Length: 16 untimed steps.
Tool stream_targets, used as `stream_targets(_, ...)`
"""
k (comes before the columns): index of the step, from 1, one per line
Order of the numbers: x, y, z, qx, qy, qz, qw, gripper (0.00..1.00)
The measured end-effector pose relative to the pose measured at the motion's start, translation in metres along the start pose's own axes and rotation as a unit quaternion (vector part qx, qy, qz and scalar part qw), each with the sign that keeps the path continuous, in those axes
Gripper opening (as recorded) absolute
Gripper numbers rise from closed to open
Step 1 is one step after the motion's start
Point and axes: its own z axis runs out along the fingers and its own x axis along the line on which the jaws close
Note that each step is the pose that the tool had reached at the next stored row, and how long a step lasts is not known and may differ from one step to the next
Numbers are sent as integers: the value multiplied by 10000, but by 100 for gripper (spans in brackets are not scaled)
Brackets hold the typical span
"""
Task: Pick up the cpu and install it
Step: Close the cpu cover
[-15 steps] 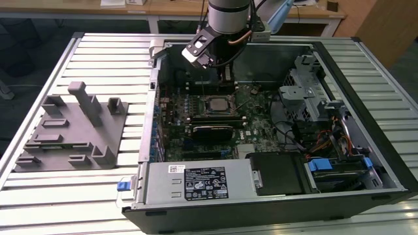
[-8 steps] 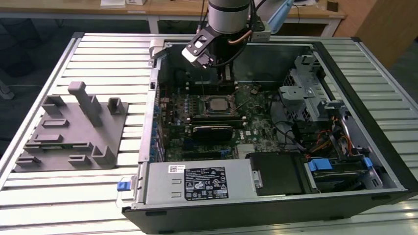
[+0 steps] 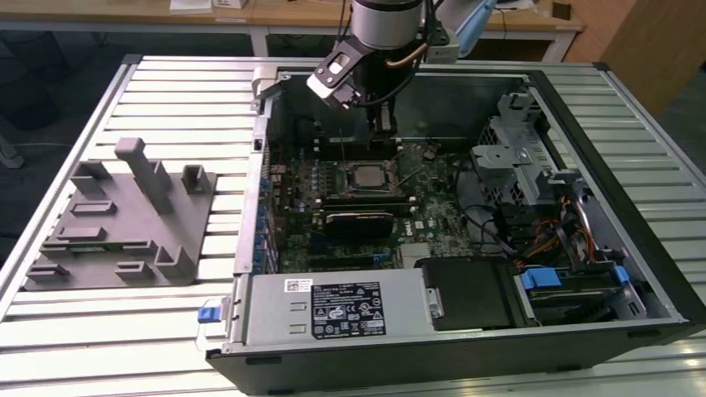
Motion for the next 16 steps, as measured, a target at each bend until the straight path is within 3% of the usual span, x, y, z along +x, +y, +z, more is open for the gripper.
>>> stream_targets(8,0,8,-3,0,0,-1,10000,11)
stream_targets(16,-2,98,2,0,0,0,10000,11)
